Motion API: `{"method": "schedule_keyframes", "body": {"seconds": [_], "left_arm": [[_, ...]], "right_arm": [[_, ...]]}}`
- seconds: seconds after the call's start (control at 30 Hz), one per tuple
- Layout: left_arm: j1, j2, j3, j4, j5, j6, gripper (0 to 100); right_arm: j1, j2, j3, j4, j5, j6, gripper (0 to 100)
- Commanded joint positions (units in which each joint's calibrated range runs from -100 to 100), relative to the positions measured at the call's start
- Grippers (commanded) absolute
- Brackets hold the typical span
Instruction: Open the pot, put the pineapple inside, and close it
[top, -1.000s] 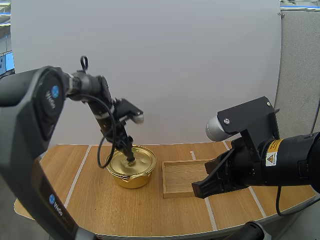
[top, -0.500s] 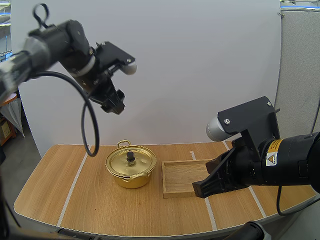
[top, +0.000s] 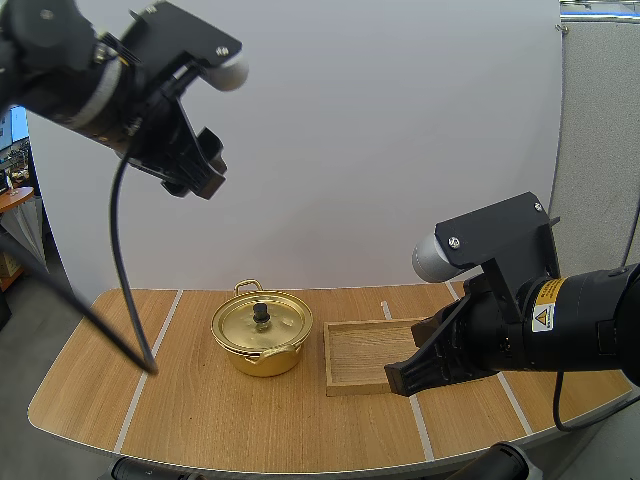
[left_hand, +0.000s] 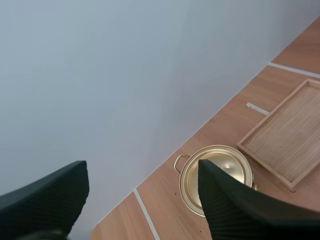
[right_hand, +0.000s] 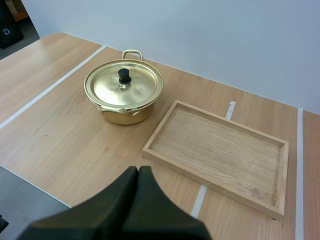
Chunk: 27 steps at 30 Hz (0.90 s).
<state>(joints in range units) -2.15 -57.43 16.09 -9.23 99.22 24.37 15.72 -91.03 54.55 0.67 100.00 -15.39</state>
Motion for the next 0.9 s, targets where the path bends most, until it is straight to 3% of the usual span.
{"method": "schedule_keyframes", "body": {"seconds": [0.0, 0.47, 0.67, 0.7, 0.87], "left_arm": [[-0.12, -5.1, 2.4, -0.5, 0.8, -2.1, 100], [-0.12, -20.1, 16.7, -3.3, 0.8, -3.5, 97], [-0.12, -25.5, 20.7, -7.7, 0.8, -3.4, 4], [-0.12, -26.5, 21.7, -9.0, 0.8, -2.8, 0], [-0.12, -31.0, 28.6, -14.4, 0.8, -2.5, 0]], "right_arm": [[-0.2, -0.5, 0.1, -0.3, 0.0, -0.6, 0], [-0.2, -0.5, 0.1, -0.3, 0.0, -0.6, 0], [-1.8, -0.5, 0.1, 0.4, 0.0, -0.6, 0], [-2.2, -0.7, 0.1, 1.1, 0.0, -0.6, 0], [-3.7, -4.6, 0.1, 3.3, 0.0, -0.6, 0]]}}
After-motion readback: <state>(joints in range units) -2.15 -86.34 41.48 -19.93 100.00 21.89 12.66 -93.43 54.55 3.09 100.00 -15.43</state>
